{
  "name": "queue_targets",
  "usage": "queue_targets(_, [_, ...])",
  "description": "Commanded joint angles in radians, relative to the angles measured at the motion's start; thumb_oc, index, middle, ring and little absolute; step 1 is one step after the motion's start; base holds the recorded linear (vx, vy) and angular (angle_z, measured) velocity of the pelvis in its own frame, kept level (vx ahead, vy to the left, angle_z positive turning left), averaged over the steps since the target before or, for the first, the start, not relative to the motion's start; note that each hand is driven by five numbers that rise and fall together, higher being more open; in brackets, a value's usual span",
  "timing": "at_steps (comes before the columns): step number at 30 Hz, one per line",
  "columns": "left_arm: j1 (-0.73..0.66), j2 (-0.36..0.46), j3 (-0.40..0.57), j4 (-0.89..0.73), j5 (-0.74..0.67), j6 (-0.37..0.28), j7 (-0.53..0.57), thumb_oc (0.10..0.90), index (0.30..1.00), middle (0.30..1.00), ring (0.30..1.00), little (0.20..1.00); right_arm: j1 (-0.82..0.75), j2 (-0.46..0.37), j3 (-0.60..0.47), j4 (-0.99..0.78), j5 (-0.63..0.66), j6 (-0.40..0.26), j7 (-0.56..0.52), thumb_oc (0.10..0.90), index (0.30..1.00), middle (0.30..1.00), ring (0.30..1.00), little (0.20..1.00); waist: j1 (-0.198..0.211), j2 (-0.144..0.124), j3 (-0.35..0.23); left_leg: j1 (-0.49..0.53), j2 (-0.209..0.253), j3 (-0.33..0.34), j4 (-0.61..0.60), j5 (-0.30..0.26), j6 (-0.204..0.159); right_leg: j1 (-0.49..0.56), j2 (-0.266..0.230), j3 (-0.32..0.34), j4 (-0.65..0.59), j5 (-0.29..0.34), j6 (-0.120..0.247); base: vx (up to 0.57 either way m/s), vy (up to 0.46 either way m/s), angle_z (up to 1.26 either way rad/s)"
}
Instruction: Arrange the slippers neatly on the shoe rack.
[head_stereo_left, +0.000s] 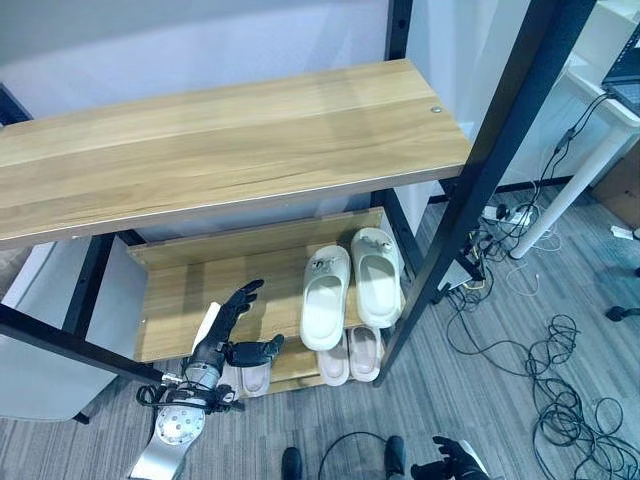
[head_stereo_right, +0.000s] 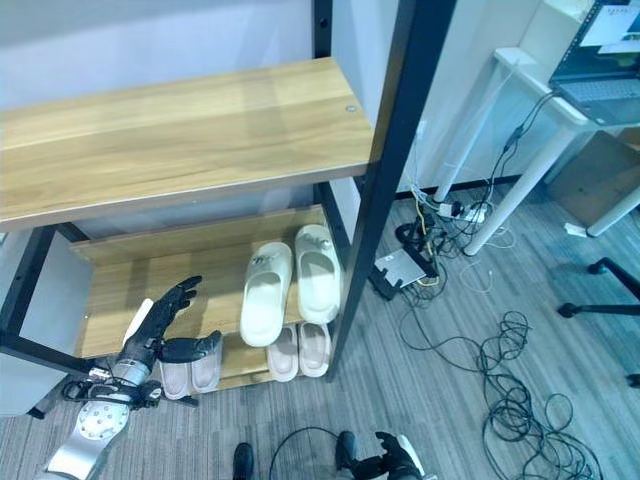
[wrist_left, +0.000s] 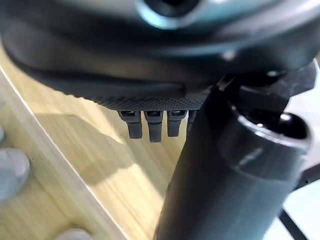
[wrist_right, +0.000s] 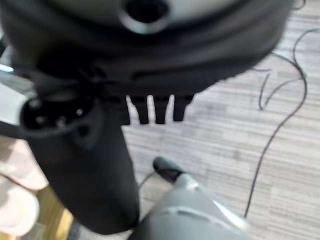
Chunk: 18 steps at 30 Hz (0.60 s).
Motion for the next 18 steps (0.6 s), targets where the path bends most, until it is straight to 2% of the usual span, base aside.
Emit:
queue_targets(1, [-0.100,0.051,-0.009,-0.115,0.095,-0.094,0.079,0.800,0.900,0.900,0.900,0.900,-0.014,-0.020,0.021,-0.016,-0.002,-0.015,-0.038,0.800,0.900,0.900,0.900,0.900,0.003,0.003,0.012,-0.045,-0.063,-0.008,0.006,-0.051,0.043,0.074,0.022,-0.021,0.015,-0.199,0.027,-0.02,-0.047,0.09])
queue_targets(8, [-0.122,0.017,-0.075,-0.053,0.191,-0.074,0.129,0.800,0.900,0.900,0.900,0.900,-0.024,-0.026,0.040,-0.028,-0.017,-0.018,-0.058,0.800,0.900,0.900,0.900,0.900,0.004,-0.001,0.017,-0.028,-0.061,-0.016,0.006,-0.054,0.042,0.095,0.025,-0.031,0.015,-0.206,0.022,-0.01,-0.041,0.09])
queue_targets(13, [-0.140,-0.033,-0.124,-0.018,0.170,-0.062,0.150,0.800,0.900,0.900,0.900,0.900,-0.022,-0.017,0.056,-0.029,-0.020,-0.018,-0.076,0.800,0.900,0.900,0.900,0.900,-0.006,-0.007,0.012,-0.018,-0.058,-0.017,0.006,-0.054,0.044,0.105,0.030,-0.036,0.015,-0.210,0.019,0.01,-0.038,0.02])
queue_targets(16, [-0.151,-0.033,-0.141,-0.017,0.166,-0.059,0.139,0.800,0.900,0.900,0.900,0.900,-0.020,-0.018,0.060,-0.035,-0.015,-0.020,-0.077,0.800,0.900,0.900,0.900,0.900,-0.009,-0.009,0.010,-0.016,-0.056,-0.015,0.006,-0.056,0.044,0.105,0.032,-0.034,0.015,-0.211,0.019,0.00,-0.025,0.01])
queue_targets(18, [-0.152,-0.065,-0.138,-0.031,0.067,-0.060,0.133,0.800,0.900,0.900,0.900,0.900,-0.013,-0.014,0.063,-0.043,-0.008,-0.019,-0.080,0.800,0.900,0.900,0.900,0.900,-0.014,-0.012,0.008,-0.015,-0.055,-0.016,0.006,-0.054,0.044,0.106,0.035,-0.032,0.015,-0.211,0.016,0.01,-0.020,0.00])
